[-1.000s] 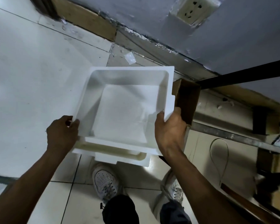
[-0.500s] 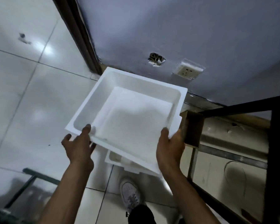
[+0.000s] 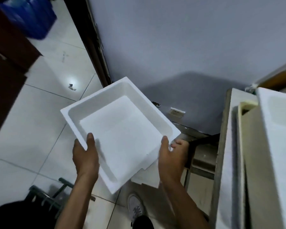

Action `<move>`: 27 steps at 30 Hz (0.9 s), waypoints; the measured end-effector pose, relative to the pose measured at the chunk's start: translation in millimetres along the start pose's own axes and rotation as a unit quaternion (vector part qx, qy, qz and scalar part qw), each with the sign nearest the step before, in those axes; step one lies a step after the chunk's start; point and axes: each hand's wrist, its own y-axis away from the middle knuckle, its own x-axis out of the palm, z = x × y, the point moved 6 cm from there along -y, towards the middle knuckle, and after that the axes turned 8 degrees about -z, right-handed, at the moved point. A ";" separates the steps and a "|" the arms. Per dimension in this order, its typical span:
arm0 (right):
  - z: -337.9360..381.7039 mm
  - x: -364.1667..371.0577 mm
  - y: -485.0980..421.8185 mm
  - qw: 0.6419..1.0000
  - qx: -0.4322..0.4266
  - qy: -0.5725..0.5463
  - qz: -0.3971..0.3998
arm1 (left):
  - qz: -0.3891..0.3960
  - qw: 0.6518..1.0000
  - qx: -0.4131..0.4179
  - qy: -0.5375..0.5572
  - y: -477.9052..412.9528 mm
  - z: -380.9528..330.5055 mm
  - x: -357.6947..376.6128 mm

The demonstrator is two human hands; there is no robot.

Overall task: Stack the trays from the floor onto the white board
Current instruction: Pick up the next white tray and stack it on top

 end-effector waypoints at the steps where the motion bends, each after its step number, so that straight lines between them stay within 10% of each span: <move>1: 12.8 -10.9 -4.9 1.000 0.004 -0.008 -0.007 | 0.014 1.000 0.014 0.003 0.1 -12.7 -8.2; 14: 167.0 -113.0 10.0 0.957 -0.196 0.046 0.208 | 0.103 0.982 0.150 -0.046 90.5 -193.3 -78.5; 27: 204.3 -314.7 -29.3 0.963 -0.219 -0.036 0.152 | 0.141 0.980 0.138 -0.002 254.6 -247.9 -41.8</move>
